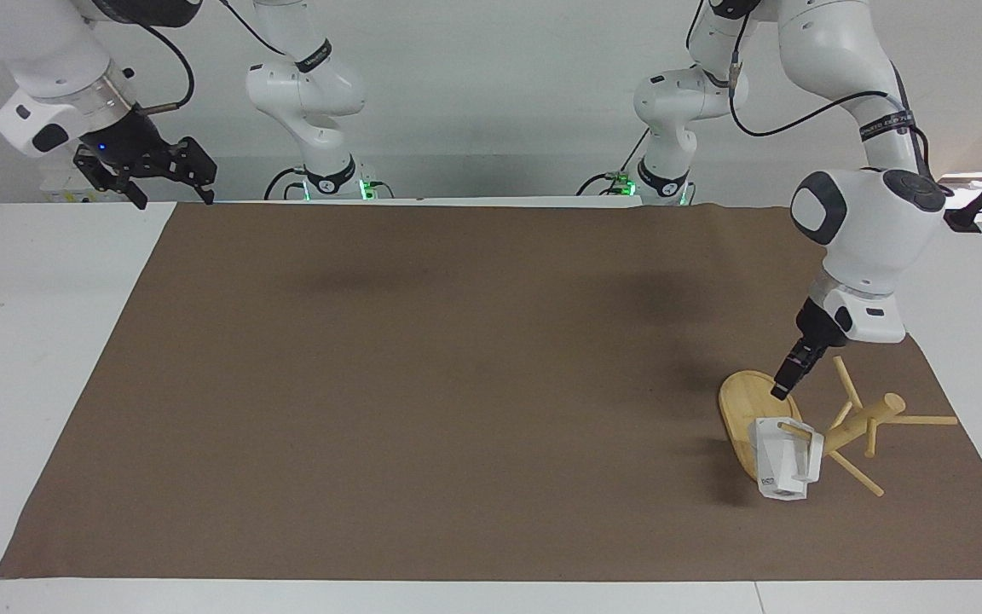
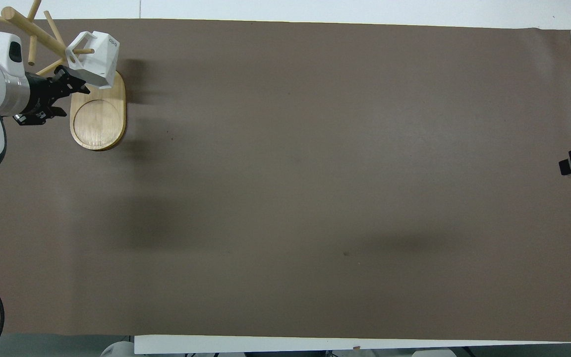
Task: Hang cup on rack
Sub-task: 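Carry the mug to the rack with the left gripper while the right gripper retracts, then release the mug onto a rack peg and withdraw the left gripper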
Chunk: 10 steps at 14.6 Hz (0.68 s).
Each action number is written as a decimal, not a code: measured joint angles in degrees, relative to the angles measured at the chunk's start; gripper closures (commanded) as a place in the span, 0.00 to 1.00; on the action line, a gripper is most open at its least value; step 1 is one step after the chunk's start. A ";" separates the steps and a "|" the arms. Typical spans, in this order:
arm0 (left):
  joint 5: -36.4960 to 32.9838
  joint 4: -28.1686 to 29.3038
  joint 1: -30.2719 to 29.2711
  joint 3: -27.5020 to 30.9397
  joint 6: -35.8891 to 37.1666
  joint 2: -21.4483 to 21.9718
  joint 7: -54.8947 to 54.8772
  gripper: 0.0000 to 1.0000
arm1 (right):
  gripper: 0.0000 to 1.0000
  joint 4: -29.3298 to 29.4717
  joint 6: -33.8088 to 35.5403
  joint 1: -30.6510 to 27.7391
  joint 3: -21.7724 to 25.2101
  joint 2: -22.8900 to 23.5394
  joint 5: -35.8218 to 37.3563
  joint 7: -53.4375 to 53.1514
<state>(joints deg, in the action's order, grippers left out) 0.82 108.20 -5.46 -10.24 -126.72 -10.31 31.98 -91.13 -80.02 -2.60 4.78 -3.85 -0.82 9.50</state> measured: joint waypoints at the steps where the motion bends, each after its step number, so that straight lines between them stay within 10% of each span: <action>1: -0.93 -0.33 -0.06 0.02 3.31 0.77 -3.77 0.00 | 0.00 0.00 0.00 0.00 0.00 0.00 0.00 -0.03; 10: -5.50 -17.84 -4.55 -0.19 40.28 11.61 -29.11 0.00 | 0.00 0.00 -0.10 0.01 -0.02 0.02 0.03 -0.49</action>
